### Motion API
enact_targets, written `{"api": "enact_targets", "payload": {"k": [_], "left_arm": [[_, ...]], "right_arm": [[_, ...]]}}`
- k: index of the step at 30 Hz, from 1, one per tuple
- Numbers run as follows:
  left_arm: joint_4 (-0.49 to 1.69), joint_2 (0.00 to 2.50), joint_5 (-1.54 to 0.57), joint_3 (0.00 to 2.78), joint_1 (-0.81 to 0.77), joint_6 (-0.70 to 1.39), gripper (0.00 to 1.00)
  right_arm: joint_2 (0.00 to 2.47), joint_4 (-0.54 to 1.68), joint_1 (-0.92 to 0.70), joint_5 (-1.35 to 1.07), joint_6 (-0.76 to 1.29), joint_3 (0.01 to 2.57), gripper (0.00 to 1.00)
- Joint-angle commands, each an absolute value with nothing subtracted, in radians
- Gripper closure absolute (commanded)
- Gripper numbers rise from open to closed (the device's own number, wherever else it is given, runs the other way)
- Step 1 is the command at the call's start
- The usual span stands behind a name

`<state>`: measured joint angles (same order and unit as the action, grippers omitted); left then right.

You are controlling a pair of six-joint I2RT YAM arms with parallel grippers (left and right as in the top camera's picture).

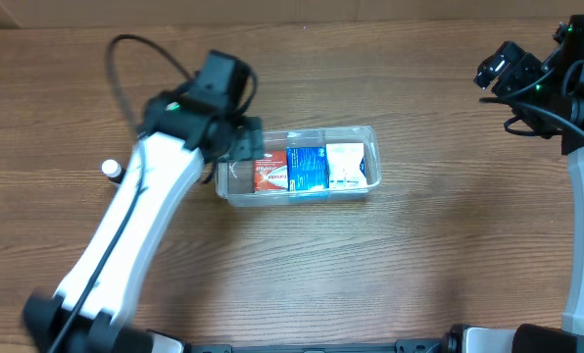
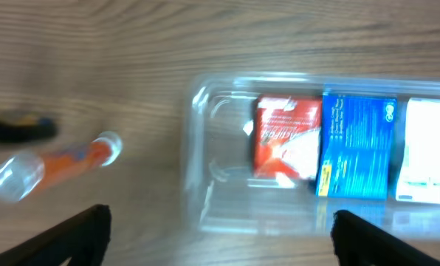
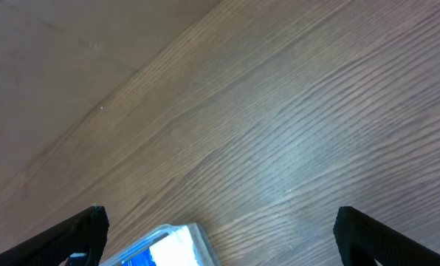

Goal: Pack container

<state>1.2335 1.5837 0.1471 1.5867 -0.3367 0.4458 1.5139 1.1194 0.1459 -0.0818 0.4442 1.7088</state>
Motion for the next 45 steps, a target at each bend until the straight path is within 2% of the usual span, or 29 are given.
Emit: {"api": "enact_targets", "payload": {"k": [1, 2, 5, 7, 8, 10, 12, 18, 21, 26, 29, 30, 35, 41, 45], "left_arm": [[1.374, 1.425, 0.172, 1.602, -0.183, 0.469, 0.17], [1.424, 1.407, 0.187, 1.601, -0.125, 0.451, 0.25], [1.454, 1.430, 0.166, 1.573, 0.023, 0.410, 0.27], [1.433, 1.479, 0.105, 1.553, 0.068, 0.359, 0.36], [1.428, 1.508, 0.103, 1.542, 0.075, 0.358, 0.35], [1.397, 1.586, 0.099, 1.504, 0.078, 0.357, 0.27], [1.376, 1.643, 0.099, 1.487, 0.078, 0.340, 0.26], [1.243, 1.734, 0.081, 1.474, 0.079, 0.263, 0.30], [1.190, 1.736, 0.082, 1.454, 0.080, 0.239, 0.43], [1.126, 1.737, 0.061, 1.357, 0.080, 0.231, 0.45], [1.109, 1.737, 0.062, 1.344, 0.080, 0.231, 0.57], [1.098, 1.737, 0.062, 1.345, 0.080, 0.231, 0.66], [1.127, 1.725, 0.060, 1.388, 0.078, 0.232, 0.92], [1.322, 1.565, 0.011, 1.662, 0.025, 0.232, 0.93], [1.330, 1.454, -0.012, 1.705, -0.183, 0.256, 0.93]], "right_arm": [[1.505, 1.117, 0.146, -0.084, 0.446, 1.723, 0.00], [1.505, 1.117, 0.146, -0.084, 0.446, 1.723, 0.00], [1.505, 1.117, 0.146, -0.084, 0.446, 1.723, 0.00], [1.505, 1.117, 0.146, -0.084, 0.446, 1.723, 0.00], [1.505, 1.117, 0.146, -0.084, 0.446, 1.723, 0.00], [1.505, 1.117, 0.146, -0.084, 0.446, 1.723, 0.00], [1.505, 1.117, 0.146, -0.084, 0.446, 1.723, 0.00], [1.505, 1.117, 0.146, -0.084, 0.446, 1.723, 0.00], [1.505, 1.117, 0.146, -0.084, 0.446, 1.723, 0.00], [1.505, 1.117, 0.146, -0.084, 0.446, 1.723, 0.00], [1.505, 1.117, 0.146, -0.084, 0.446, 1.723, 0.00], [1.505, 1.117, 0.146, -0.084, 0.446, 1.723, 0.00], [1.505, 1.117, 0.146, -0.084, 0.446, 1.723, 0.00], [1.505, 1.117, 0.146, -0.084, 0.446, 1.723, 0.00], [1.505, 1.117, 0.146, -0.084, 0.446, 1.723, 0.00]]}}
